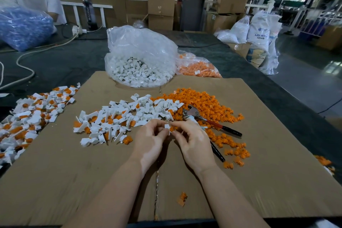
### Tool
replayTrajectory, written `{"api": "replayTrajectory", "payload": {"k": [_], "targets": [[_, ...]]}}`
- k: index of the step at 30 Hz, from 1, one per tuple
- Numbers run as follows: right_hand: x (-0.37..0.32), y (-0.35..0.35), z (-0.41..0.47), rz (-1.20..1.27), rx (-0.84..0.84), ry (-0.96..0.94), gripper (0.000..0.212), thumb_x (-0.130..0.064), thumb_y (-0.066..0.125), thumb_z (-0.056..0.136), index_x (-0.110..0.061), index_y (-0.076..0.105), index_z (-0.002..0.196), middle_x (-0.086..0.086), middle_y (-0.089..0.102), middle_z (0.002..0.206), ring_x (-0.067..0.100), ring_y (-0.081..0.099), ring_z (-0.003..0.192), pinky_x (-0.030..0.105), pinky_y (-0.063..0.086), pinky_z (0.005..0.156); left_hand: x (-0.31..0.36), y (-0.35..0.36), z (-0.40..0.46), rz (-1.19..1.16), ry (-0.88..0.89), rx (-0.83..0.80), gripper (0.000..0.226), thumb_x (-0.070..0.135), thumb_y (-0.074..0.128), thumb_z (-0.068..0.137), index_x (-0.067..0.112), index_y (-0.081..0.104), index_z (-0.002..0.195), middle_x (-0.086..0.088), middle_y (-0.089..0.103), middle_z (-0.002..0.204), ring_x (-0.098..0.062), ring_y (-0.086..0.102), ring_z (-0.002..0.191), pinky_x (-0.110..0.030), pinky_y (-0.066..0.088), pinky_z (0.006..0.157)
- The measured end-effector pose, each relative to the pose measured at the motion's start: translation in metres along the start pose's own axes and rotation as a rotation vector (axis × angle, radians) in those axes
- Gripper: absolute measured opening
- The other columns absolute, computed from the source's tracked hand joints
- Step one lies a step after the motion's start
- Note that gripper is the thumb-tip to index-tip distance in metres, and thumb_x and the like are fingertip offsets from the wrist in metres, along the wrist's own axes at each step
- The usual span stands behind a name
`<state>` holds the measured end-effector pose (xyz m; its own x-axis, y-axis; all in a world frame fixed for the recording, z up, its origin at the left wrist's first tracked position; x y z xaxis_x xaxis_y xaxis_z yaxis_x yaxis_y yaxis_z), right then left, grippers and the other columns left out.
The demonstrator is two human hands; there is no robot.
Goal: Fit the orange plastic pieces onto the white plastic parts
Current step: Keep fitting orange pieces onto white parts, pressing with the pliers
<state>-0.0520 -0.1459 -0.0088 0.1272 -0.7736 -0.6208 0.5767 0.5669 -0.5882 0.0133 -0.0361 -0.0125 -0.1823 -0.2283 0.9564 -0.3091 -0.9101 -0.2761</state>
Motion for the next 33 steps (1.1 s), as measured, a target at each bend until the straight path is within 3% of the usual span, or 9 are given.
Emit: {"api": "replayTrajectory", "payload": {"k": [6,12,15,17,20,24,28,30,33], "targets": [[0.001,0.000,0.000,0.011,-0.006,-0.004,0.022,-0.009,0.062,0.087,-0.016,0.068,0.107,-0.007,0.062,0.096,0.003,0.054,0.091,0.017,0.045,0.082,0.000,0.001,0.000,-0.007,0.018,-0.001,0.008,0.018,0.064,0.086,0.014,0.065,0.093,-0.007,0.067,0.081,-0.021,0.063,0.081,-0.037,0.049,0.076],[0.000,0.000,-0.001,-0.030,0.018,-0.016,0.023,-0.010,0.067,0.083,-0.013,0.068,0.105,-0.003,0.064,0.095,0.009,0.056,0.090,0.023,0.047,0.082,-0.002,0.001,0.003,0.005,0.033,0.003,0.009,0.015,0.067,0.084,0.011,0.064,0.091,-0.007,0.062,0.075,-0.014,0.055,0.068,-0.026,0.043,0.064],[0.003,-0.005,-0.001,-0.244,0.185,0.026,0.026,-0.013,0.070,0.080,-0.010,0.067,0.105,0.004,0.066,0.099,0.021,0.059,0.098,0.037,0.043,0.087,-0.003,0.001,0.004,-0.037,0.007,0.008,0.008,0.014,0.067,0.084,0.010,0.064,0.090,-0.009,0.061,0.077,-0.016,0.056,0.071,-0.024,0.043,0.065],[0.009,-0.013,0.000,-0.461,0.219,0.203,0.035,-0.022,0.065,0.084,-0.010,0.061,0.116,0.008,0.062,0.114,0.026,0.054,0.110,0.043,0.035,0.094,-0.004,0.001,0.004,-0.037,0.006,0.014,0.007,0.014,0.066,0.084,0.010,0.063,0.088,-0.008,0.059,0.075,-0.017,0.055,0.071,-0.020,0.042,0.064],[0.020,-0.027,0.005,-0.730,-0.052,0.527,0.054,-0.045,0.047,0.090,-0.017,0.040,0.135,0.004,0.044,0.137,0.023,0.034,0.130,0.049,0.018,0.108,-0.005,0.001,0.005,-0.019,0.016,0.025,0.007,0.016,0.066,0.084,0.010,0.063,0.087,-0.009,0.059,0.075,-0.017,0.054,0.071,-0.015,0.039,0.059],[0.023,-0.035,0.012,-0.777,-0.238,0.582,0.048,-0.045,0.044,0.089,-0.017,0.042,0.129,0.005,0.042,0.134,0.025,0.030,0.130,0.058,0.007,0.109,-0.006,0.000,0.007,-0.063,-0.016,0.023,0.013,0.019,0.066,0.085,0.008,0.063,0.092,-0.017,0.064,0.085,-0.026,0.060,0.081,-0.026,0.043,0.069],[0.015,-0.037,0.014,-0.847,-0.205,0.487,0.039,-0.046,0.041,0.090,-0.015,0.046,0.113,0.006,0.047,0.122,0.027,0.039,0.117,0.047,0.020,0.108,-0.006,-0.001,0.010,-0.125,-0.062,0.026,0.012,0.018,0.065,0.085,0.009,0.064,0.094,-0.015,0.068,0.087,-0.024,0.064,0.081,-0.023,0.047,0.067],[0.009,-0.040,0.016,-0.845,-0.185,0.417,0.038,-0.046,0.040,0.091,-0.014,0.044,0.110,0.007,0.049,0.118,0.026,0.044,0.109,0.037,0.033,0.095,-0.005,-0.001,0.013,-0.212,-0.108,0.021,0.012,0.014,0.065,0.086,0.007,0.064,0.095,-0.014,0.070,0.083,-0.018,0.066,0.073,-0.019,0.050,0.063],[-0.003,-0.042,0.020,-0.637,-0.213,0.382,0.031,-0.044,0.040,0.093,-0.014,0.043,0.098,0.007,0.053,0.106,0.026,0.050,0.098,0.034,0.037,0.077,-0.003,0.001,0.015,-0.379,-0.182,0.001,0.009,0.009,0.064,0.086,0.002,0.062,0.091,-0.017,0.069,0.077,-0.017,0.064,0.063,-0.022,0.054,0.057]]}}
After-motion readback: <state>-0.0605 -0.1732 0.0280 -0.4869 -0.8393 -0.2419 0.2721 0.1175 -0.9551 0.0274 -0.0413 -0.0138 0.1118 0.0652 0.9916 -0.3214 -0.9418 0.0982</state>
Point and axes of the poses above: each hand's wrist, its own z-axis towards the middle knuckle, its own y-axis out of the palm, x = y × z, the point moved 1 cm from there along z, towards the middle knuckle
